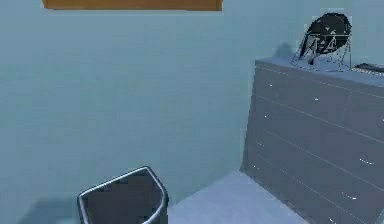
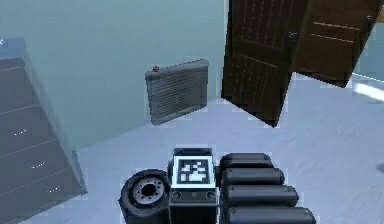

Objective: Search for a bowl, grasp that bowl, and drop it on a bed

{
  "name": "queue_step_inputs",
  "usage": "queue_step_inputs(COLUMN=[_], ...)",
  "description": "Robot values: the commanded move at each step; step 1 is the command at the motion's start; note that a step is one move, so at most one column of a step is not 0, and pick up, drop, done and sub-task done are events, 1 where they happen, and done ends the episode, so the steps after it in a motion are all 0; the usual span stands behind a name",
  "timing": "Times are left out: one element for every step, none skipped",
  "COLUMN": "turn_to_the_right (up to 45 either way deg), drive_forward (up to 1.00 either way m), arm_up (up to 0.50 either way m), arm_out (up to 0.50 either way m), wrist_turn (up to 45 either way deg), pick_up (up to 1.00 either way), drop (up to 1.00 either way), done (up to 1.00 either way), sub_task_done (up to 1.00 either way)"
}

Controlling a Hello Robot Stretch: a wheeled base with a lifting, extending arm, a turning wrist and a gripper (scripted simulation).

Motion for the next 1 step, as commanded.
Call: queue_step_inputs(turn_to_the_right=[45.0], drive_forward=[0.0], arm_up=[0.0], arm_out=[0.0], wrist_turn=[0.0], pick_up=[0.0], drop=[0.0], done=[0.0], sub_task_done=[0.0])
